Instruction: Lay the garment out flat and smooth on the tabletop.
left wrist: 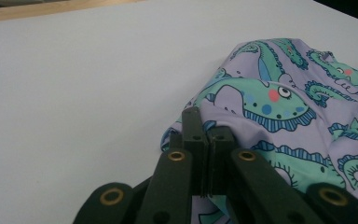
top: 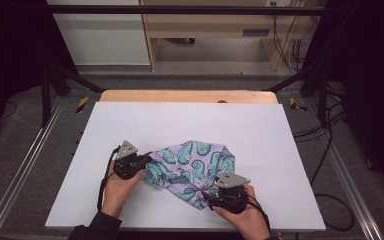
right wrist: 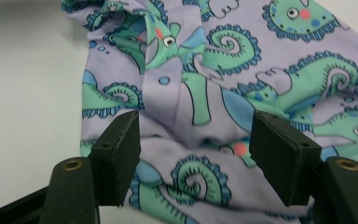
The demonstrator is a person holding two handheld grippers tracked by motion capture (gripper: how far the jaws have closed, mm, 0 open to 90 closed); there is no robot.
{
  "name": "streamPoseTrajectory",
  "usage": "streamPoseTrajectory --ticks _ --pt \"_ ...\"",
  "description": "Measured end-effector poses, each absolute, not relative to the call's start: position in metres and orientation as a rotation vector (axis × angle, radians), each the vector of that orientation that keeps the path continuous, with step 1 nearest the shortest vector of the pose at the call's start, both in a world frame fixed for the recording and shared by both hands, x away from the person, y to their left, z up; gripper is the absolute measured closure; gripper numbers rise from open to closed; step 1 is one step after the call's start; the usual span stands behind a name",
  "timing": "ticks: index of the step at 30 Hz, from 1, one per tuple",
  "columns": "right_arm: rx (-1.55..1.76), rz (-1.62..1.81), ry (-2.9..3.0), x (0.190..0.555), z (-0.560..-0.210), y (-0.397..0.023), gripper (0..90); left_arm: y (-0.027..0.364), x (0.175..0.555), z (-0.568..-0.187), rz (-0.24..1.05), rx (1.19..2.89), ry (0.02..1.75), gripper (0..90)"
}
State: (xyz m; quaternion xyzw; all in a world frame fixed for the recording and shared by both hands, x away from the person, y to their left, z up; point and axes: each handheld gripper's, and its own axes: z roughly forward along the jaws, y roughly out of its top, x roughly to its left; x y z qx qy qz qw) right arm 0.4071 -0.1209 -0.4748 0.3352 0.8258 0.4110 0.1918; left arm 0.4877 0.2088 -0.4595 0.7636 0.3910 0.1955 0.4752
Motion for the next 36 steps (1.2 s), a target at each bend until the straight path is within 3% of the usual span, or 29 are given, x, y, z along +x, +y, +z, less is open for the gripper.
streamPoseTrajectory --ticks 5,14,21,28,36 --pt "0.921 1.147 2.32 0.414 -0.476 -0.111 35.0 0.207 0.485 -0.461 0.468 1.864 0.952 89.3" --pt "0.906 1.202 2.278 0.423 -0.47 -0.107 82.3 0.205 0.481 -0.46 0.465 1.871 0.93 89.4" --pt "0.896 1.257 2.271 0.439 -0.445 -0.1 85.3 0.208 0.481 -0.459 0.461 1.873 0.927 89.3" --pt "0.896 1.305 2.249 0.482 -0.411 -0.08 85.5 0.207 0.48 -0.458 0.451 1.866 0.92 89.3" --pt "0.998 1.174 2.306 0.55 -0.425 -0.053 85.5 0.205 0.48 -0.458 0.445 1.887 0.91 89.2"
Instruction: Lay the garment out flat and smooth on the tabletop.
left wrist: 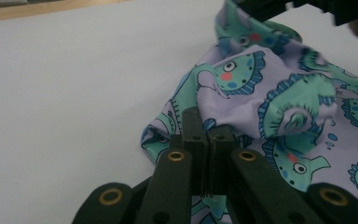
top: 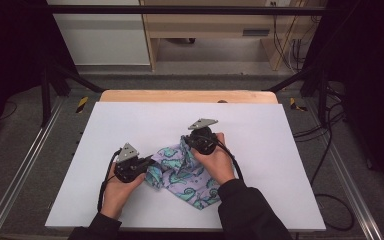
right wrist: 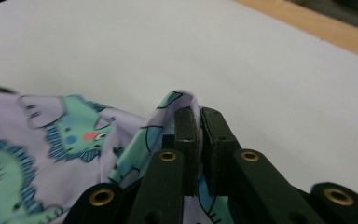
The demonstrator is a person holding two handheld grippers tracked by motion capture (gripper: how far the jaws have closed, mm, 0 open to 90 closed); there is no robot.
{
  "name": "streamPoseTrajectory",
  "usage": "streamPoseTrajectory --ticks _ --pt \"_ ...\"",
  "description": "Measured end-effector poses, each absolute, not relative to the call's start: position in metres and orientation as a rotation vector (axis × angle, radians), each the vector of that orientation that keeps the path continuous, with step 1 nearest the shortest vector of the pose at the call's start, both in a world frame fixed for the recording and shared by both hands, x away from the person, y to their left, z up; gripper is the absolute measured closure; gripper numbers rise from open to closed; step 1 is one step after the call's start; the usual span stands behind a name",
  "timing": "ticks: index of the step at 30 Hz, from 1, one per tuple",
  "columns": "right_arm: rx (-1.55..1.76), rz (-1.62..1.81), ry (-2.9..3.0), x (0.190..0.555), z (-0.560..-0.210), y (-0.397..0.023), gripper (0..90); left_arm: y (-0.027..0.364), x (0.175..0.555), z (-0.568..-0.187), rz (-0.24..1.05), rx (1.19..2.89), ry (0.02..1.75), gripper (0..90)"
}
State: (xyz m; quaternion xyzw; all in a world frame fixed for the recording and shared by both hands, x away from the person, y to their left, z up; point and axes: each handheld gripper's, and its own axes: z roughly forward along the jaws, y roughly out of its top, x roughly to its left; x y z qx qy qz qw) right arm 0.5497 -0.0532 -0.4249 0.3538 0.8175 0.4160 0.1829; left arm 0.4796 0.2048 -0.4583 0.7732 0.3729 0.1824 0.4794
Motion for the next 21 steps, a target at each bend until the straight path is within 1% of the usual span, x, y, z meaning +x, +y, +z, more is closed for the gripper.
streamPoseTrajectory --ticks 5,9,11,12,14,16,21 --pt "1.096 1.124 2.31 0.576 -0.446 -0.048 85.4 0.203 0.481 -0.461 0.437 1.911 0.913 89.2" --pt "1.16 1.1 2.308 0.588 -0.458 -0.049 84.0 0.203 0.481 -0.461 0.434 1.914 0.915 89.2" --pt "1.164 1.119 2.3 0.585 -0.457 -0.049 77.6 0.204 0.481 -0.461 0.436 1.914 0.916 89.2" --pt "1.156 1.123 2.294 0.583 -0.455 -0.049 71.4 0.204 0.481 -0.461 0.435 1.914 0.916 89.2" --pt "1.14 1.13 2.283 0.577 -0.448 -0.049 63.5 0.203 0.481 -0.461 0.438 1.919 0.914 89.2" --pt "1.131 1.133 2.27 0.569 -0.442 -0.051 53.4 0.204 0.481 -0.461 0.441 1.92 0.915 89.3" --pt "1.06 1.142 2.236 0.541 -0.428 -0.059 47.3 0.204 0.481 -0.462 0.448 1.923 0.92 89.5"
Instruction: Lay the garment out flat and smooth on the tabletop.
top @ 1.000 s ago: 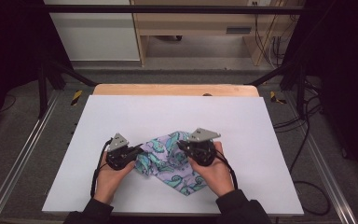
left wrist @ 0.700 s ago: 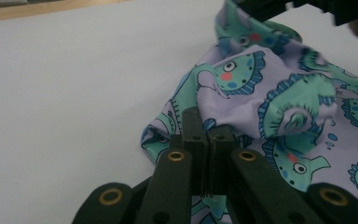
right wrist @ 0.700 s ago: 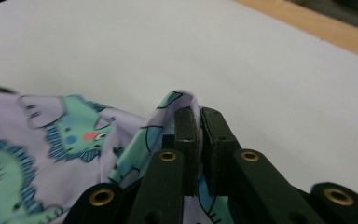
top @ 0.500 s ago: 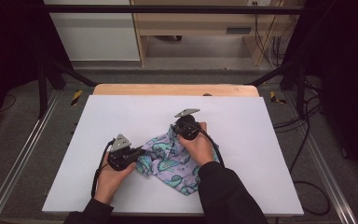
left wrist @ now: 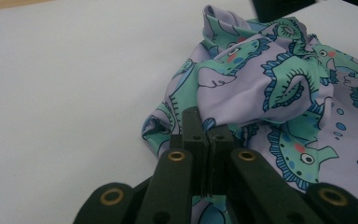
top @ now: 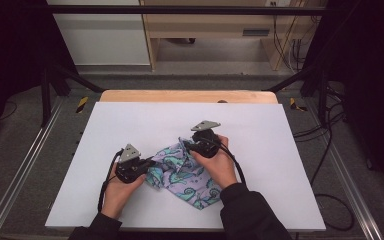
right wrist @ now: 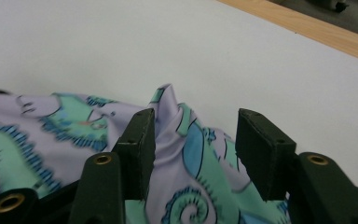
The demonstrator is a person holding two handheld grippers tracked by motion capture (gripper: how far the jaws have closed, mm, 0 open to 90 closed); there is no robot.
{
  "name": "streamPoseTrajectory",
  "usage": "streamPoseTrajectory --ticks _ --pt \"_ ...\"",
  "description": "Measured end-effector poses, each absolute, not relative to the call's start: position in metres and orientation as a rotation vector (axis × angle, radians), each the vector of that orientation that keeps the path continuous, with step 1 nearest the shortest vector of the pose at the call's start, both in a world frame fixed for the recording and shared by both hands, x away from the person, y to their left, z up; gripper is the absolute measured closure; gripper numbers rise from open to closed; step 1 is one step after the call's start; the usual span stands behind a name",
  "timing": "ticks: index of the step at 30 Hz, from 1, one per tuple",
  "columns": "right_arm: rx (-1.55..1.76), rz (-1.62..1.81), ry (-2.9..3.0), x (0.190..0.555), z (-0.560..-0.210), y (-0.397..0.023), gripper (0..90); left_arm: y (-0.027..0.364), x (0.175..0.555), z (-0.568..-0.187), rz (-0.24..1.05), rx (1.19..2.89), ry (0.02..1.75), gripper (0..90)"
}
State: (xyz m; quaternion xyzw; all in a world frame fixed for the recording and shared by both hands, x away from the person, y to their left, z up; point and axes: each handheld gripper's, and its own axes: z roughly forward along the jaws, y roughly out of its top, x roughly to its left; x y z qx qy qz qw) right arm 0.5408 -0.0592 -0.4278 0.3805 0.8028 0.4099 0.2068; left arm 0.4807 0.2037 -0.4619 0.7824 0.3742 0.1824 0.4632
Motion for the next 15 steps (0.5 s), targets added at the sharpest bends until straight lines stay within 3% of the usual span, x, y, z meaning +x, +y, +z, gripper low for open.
streamPoseTrajectory --ticks 4,9,15 --pt "1.03 1.155 2.224 0.514 -0.424 -0.069 47.4 0.204 0.481 -0.463 0.451 1.924 0.925 89.5" --pt "1.038 1.158 2.249 0.485 -0.435 -0.078 53.8 0.204 0.481 -0.462 0.453 1.923 0.928 89.5" --pt "1.07 1.153 2.258 0.472 -0.451 -0.078 58.2 0.204 0.481 -0.463 0.455 1.928 0.928 89.5"
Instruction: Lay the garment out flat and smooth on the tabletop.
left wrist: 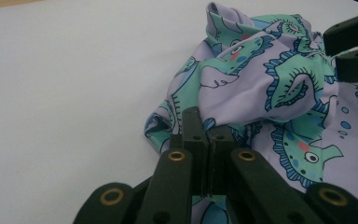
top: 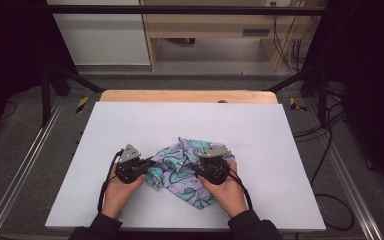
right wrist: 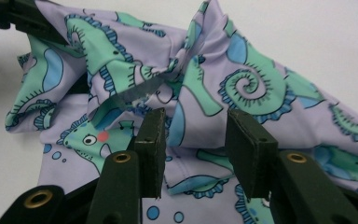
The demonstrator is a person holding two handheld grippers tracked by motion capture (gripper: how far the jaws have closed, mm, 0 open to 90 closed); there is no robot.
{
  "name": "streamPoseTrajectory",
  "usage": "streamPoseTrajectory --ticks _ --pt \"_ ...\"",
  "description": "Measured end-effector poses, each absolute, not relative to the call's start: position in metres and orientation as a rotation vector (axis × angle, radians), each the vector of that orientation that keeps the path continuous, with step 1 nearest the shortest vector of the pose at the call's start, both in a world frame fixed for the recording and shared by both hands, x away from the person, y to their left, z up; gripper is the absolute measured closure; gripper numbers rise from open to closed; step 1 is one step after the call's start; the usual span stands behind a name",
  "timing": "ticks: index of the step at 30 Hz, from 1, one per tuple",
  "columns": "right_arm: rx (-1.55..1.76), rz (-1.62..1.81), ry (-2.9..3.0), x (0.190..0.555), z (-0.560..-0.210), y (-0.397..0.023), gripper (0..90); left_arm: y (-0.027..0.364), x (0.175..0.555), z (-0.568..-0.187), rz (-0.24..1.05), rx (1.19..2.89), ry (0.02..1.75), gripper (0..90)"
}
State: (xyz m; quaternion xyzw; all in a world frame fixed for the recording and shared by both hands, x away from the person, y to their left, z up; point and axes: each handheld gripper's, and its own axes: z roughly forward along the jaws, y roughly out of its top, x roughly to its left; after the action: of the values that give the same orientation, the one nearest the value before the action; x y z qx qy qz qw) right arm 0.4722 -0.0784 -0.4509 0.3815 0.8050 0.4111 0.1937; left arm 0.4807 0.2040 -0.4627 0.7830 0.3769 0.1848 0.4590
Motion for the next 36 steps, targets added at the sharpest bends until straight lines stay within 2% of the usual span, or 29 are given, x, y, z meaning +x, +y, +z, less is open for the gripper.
streamPoseTrajectory --ticks 8,11,13,17,21,31,36 --pt "1.073 1.112 2.218 0.476 -0.458 -0.065 54.0 0.203 0.48 -0.463 0.452 1.928 0.925 89.4" --pt "1.088 1.064 2.209 0.482 -0.461 -0.063 54.9 0.203 0.48 -0.463 0.45 1.926 0.923 89.5" --pt "1.099 1.047 2.218 0.485 -0.464 -0.063 60.8 0.203 0.48 -0.463 0.451 1.926 0.922 89.5" --pt "1.103 1.035 2.222 0.486 -0.464 -0.066 80.6 0.205 0.481 -0.463 0.452 1.922 0.928 89.4" --pt "1.121 1.056 2.197 0.486 -0.457 -0.078 86.5 0.207 0.481 -0.463 0.451 1.917 0.938 89.5" --pt "1.171 0.999 2.196 0.492 -0.455 -0.122 86.3 0.21 0.482 -0.465 0.449 1.918 0.948 89.4" --pt "1.118 1.027 2.215 0.485 -0.454 -0.119 71.9 0.209 0.482 -0.467 0.443 1.917 0.951 89.4"
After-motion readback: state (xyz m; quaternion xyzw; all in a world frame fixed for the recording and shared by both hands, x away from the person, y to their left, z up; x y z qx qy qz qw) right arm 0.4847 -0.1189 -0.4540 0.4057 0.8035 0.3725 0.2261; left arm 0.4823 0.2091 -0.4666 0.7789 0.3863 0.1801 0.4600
